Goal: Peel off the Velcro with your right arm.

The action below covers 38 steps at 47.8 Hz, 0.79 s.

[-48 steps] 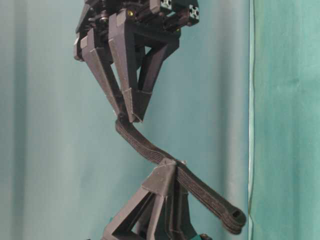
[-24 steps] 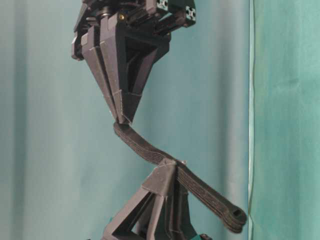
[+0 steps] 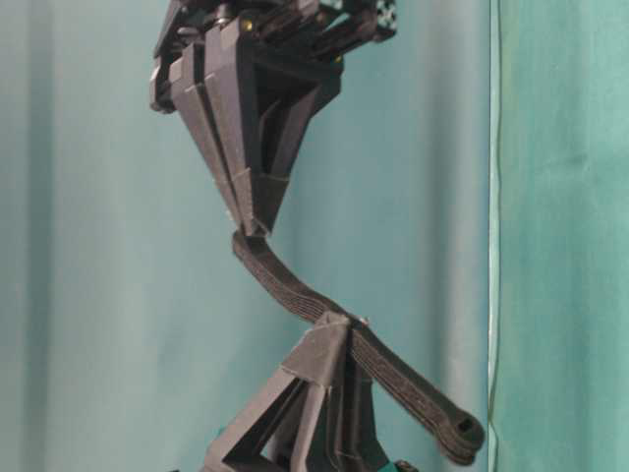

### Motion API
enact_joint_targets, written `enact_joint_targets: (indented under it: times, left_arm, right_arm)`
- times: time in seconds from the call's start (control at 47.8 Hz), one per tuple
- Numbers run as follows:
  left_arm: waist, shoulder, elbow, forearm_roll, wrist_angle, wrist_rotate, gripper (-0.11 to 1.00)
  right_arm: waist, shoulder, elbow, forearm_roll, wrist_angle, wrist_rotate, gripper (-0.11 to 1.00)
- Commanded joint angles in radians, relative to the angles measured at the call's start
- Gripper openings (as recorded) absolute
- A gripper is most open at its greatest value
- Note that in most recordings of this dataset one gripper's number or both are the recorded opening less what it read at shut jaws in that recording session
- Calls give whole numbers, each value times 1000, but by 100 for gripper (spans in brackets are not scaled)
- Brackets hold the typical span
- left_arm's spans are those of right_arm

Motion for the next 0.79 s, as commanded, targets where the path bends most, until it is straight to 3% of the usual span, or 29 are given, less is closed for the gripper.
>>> enact_joint_targets:
  times: [0.0, 0.774]
  left_arm:
    - [5, -8, -17, 2, -5, 0, 10]
    - [6, -9, -26, 2, -5, 0, 10]
  right_arm:
    - [17, 0, -8, 3, -8, 3, -10]
    - [80, 104, -55, 3, 2, 5, -10]
